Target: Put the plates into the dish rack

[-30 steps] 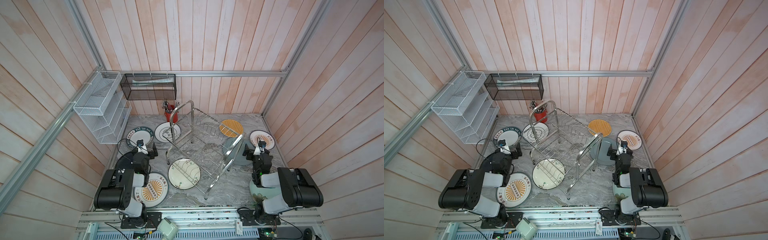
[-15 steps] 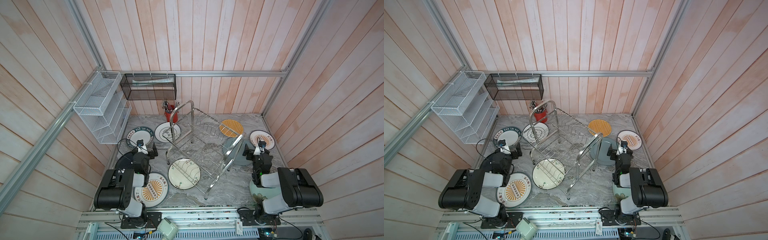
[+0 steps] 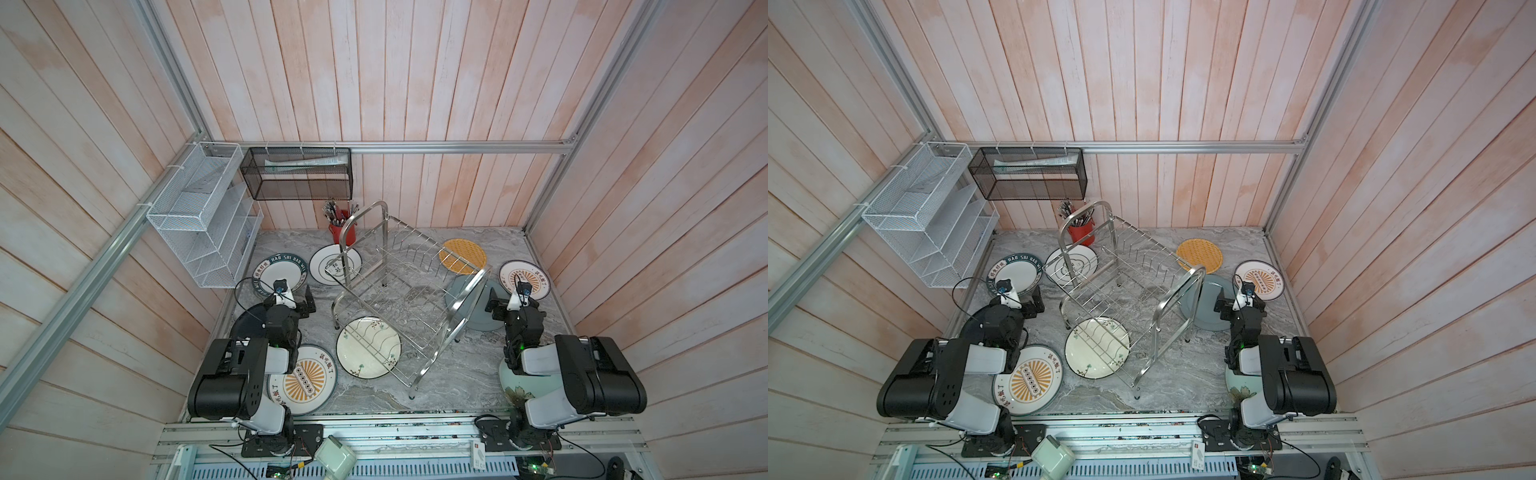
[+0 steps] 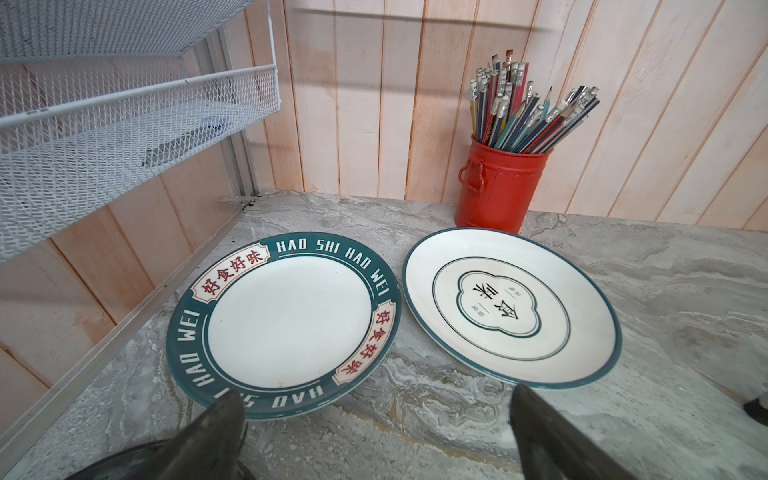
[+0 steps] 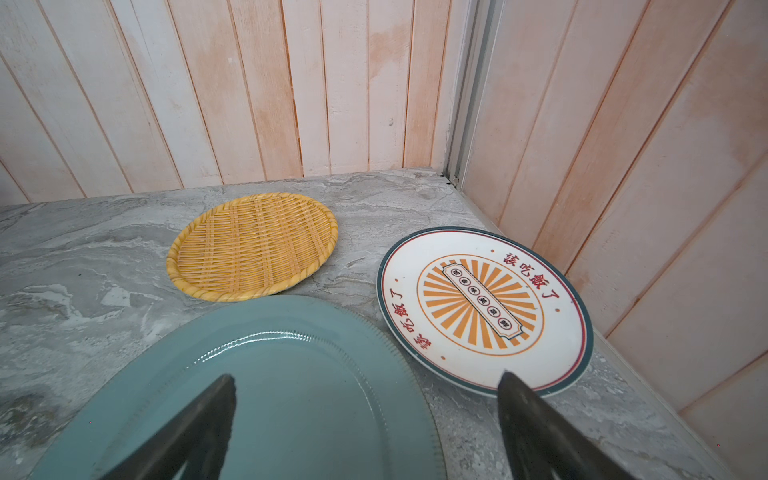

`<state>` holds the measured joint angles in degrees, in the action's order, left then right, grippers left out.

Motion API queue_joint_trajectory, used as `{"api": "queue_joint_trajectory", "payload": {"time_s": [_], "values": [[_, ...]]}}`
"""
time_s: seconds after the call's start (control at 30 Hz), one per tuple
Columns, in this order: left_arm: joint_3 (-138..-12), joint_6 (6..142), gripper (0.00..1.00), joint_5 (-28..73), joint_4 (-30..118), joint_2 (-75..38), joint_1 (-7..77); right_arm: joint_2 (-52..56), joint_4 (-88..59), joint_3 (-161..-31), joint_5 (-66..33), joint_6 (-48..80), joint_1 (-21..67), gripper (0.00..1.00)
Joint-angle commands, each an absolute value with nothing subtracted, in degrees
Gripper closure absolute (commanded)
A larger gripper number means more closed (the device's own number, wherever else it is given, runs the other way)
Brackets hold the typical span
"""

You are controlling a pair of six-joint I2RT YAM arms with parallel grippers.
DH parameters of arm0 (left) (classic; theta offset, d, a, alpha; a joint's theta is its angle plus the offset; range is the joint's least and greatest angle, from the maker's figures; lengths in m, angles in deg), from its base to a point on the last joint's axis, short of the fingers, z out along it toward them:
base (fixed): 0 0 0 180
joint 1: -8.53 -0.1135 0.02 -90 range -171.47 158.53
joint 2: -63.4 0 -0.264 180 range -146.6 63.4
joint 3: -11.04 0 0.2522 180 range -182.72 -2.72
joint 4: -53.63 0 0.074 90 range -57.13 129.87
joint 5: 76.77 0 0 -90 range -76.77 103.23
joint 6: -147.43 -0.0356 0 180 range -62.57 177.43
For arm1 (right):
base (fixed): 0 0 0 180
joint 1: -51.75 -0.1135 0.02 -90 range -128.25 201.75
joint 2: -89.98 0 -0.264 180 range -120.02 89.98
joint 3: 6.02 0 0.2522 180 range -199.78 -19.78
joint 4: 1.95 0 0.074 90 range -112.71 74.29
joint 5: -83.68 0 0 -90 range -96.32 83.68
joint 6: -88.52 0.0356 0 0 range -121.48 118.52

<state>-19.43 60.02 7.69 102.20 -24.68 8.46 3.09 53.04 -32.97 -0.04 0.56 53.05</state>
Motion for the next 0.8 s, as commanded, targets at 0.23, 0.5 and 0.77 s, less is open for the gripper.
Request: {"api": "queue_joint_trajectory", "payload": {"time_s": [0.23, 0.5, 0.77], "values": [[-27.1, 65.4, 0.00, -7.9, 78.9, -10.2, 11.4, 23.2, 21.4, -44.7, 9.2, 7.0, 51.8, 0.02], [-42.0, 87.0, 0.00, 0.0, 34.9, 3.3, 10.2, 41.5, 4.9, -43.6, 8.1, 39.8, 54.2, 0.02], [-42.9, 82.5, 0.00, 32.3, 23.8, 12.7, 11.4, 48.3, -14.9, -45.9, -15.6, 41.4, 54.7, 0.08]]}}
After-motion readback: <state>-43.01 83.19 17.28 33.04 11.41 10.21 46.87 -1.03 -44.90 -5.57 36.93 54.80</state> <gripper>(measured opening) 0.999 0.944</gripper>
